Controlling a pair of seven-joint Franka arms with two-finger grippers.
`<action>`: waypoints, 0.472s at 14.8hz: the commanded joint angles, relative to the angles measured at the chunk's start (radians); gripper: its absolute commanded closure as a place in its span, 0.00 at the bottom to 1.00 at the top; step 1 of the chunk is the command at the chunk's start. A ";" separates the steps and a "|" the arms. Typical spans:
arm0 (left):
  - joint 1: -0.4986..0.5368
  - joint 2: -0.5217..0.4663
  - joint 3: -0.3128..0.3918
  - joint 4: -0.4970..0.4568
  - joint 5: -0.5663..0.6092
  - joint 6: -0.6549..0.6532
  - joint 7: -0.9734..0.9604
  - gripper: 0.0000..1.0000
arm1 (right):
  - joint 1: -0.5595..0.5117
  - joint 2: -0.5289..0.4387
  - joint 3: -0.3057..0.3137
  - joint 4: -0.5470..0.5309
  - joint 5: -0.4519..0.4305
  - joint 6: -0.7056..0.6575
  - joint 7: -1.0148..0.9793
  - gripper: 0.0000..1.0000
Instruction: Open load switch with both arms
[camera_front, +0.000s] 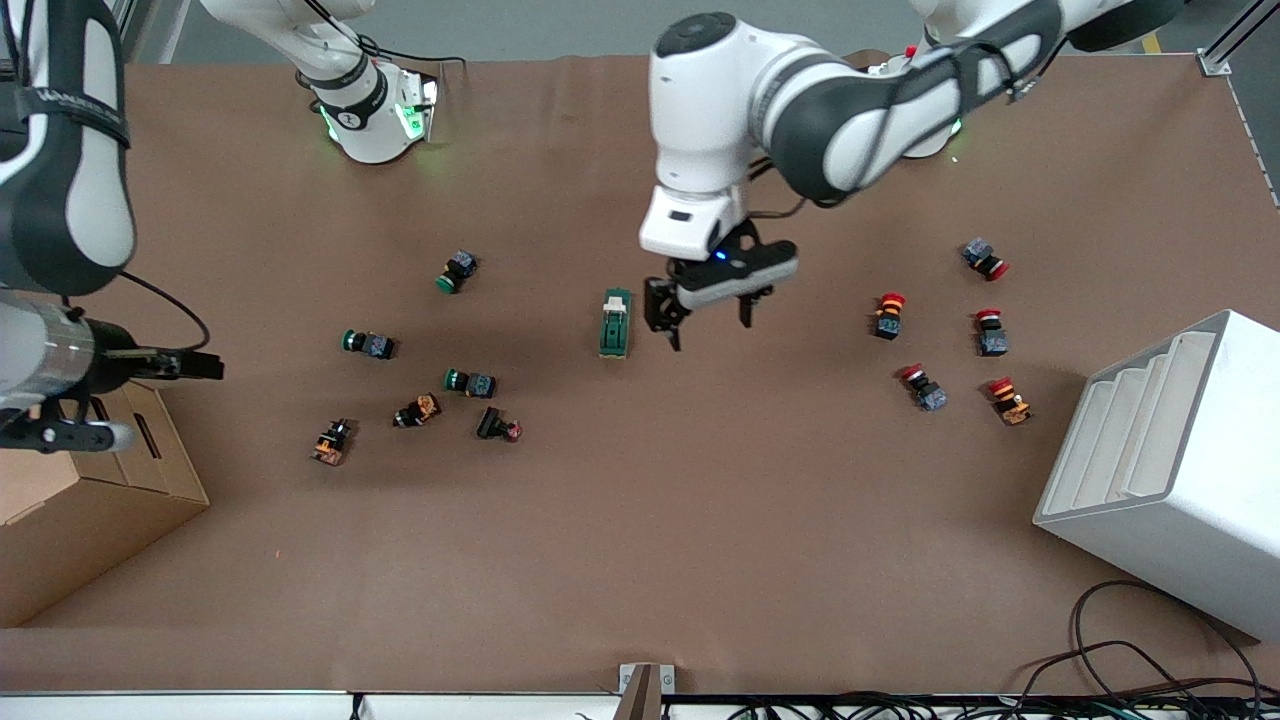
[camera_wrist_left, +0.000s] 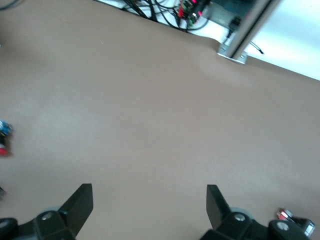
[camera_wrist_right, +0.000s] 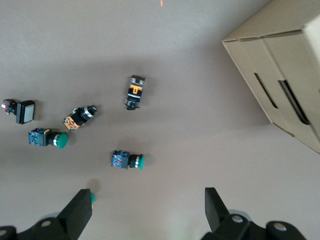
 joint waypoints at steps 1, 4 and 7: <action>0.075 -0.002 -0.044 -0.008 -0.036 -0.012 0.088 0.00 | -0.036 -0.058 0.022 -0.041 -0.024 -0.003 -0.040 0.00; 0.112 0.003 -0.046 0.068 -0.099 -0.012 0.197 0.00 | -0.060 -0.059 0.022 -0.032 -0.026 -0.015 -0.074 0.00; 0.101 -0.051 0.055 0.148 -0.232 -0.014 0.355 0.00 | -0.086 -0.061 0.022 -0.024 -0.024 -0.017 -0.109 0.00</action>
